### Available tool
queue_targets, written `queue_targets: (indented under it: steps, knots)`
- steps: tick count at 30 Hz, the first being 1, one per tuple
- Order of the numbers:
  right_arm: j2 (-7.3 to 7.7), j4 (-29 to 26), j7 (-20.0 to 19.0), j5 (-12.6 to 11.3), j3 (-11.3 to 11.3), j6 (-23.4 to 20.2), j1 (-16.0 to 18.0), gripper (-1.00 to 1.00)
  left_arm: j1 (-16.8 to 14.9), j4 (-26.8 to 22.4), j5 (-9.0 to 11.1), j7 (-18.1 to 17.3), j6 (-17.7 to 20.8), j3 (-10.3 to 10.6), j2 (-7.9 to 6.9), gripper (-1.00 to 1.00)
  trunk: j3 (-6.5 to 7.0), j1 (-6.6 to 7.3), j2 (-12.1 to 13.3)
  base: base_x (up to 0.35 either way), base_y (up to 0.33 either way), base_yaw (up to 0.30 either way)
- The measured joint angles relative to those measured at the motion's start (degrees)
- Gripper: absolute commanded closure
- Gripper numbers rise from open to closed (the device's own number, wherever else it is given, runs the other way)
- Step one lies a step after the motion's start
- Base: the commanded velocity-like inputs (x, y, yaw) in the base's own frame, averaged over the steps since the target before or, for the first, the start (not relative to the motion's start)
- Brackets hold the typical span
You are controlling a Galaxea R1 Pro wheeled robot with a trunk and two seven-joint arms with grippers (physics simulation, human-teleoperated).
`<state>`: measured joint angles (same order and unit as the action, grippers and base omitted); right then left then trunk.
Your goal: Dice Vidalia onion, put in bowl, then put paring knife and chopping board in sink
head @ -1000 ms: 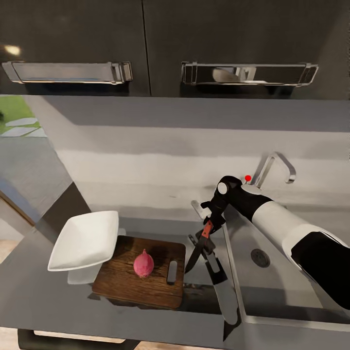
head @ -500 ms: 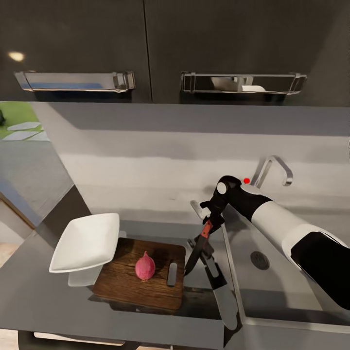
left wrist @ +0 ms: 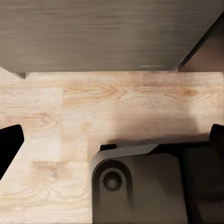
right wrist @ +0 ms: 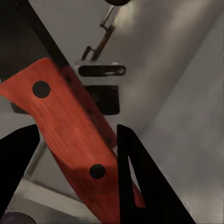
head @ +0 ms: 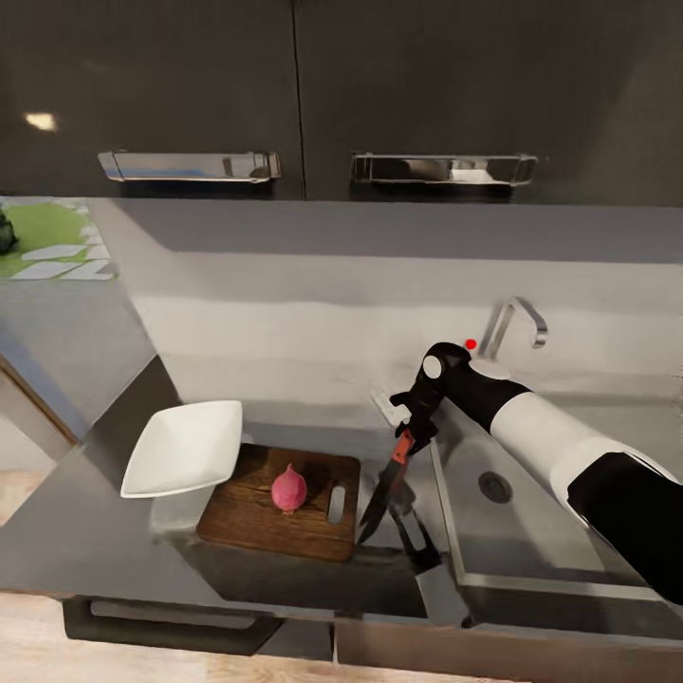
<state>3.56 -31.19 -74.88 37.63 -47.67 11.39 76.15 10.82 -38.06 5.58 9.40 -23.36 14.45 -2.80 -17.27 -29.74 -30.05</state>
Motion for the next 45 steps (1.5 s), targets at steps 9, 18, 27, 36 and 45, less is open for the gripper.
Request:
queue_targets:
  steps: [9,18,27,36,45]
  knots:
    - [0.00,-0.1,0.0,0.0,0.1,0.0,0.0,1.00,0.0,0.0,0.0,0.0,0.0,0.0,-0.01,-1.00,0.83,0.00,0.0,-0.345,0.000,0.000]
    - [-0.07,-0.3,0.5,-0.3,0.7,-0.3,0.0,1.00,0.0,0.0,0.0,0.0,0.0,0.0,0.00,-1.00,1.35,0.03,0.0,-0.106,0.000,0.000]
    - [-0.07,-0.3,0.5,-0.3,0.7,-0.3,0.0,1.00,0.0,0.0,0.0,0.0,0.0,0.0,0.00,-1.00,1.62,0.03,0.0,-0.042,0.000,0.000]
    - [-0.07,-0.3,0.5,-0.3,0.7,-0.3,0.0,1.00,0.0,0.0,0.0,0.0,0.0,0.0,0.00,-1.00,1.90,0.03,0.0,-0.042,0.000,0.000]
    - [-0.07,-0.3,0.5,-0.3,0.7,-0.3,0.0,1.00,0.0,0.0,0.0,0.0,0.0,0.0,0.00,-1.00,2.17,0.03,0.0,-0.042,0.000,0.000]
